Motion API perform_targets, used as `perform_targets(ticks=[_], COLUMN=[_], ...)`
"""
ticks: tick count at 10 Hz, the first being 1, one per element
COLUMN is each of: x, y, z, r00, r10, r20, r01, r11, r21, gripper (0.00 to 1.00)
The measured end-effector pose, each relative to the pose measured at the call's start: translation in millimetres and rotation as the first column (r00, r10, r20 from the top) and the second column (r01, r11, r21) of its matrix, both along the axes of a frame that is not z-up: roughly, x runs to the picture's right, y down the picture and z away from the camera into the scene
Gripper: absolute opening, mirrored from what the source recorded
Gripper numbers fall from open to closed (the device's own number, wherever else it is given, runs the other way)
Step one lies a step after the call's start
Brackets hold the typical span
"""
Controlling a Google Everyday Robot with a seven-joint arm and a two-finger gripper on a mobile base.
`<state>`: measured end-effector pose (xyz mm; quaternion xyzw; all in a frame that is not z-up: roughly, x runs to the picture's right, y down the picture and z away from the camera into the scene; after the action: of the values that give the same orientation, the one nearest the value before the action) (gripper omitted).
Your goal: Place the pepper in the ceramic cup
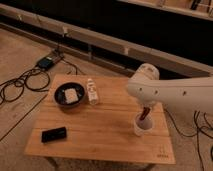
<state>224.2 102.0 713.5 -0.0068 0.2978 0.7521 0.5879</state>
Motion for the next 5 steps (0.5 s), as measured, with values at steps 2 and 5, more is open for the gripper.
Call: perform_targets(ticks=[2,5], x=[4,8], y=[8,21], z=[-0.5,2.2], r00=[1.000,1.000], r10=[0.001,0.007], r20=[-0.012,-0.020], r01=[-0.001,-0.008], r11=[1.0000,0.9999], r21=[-0.006,-0.009], gripper=[0.00,0.00])
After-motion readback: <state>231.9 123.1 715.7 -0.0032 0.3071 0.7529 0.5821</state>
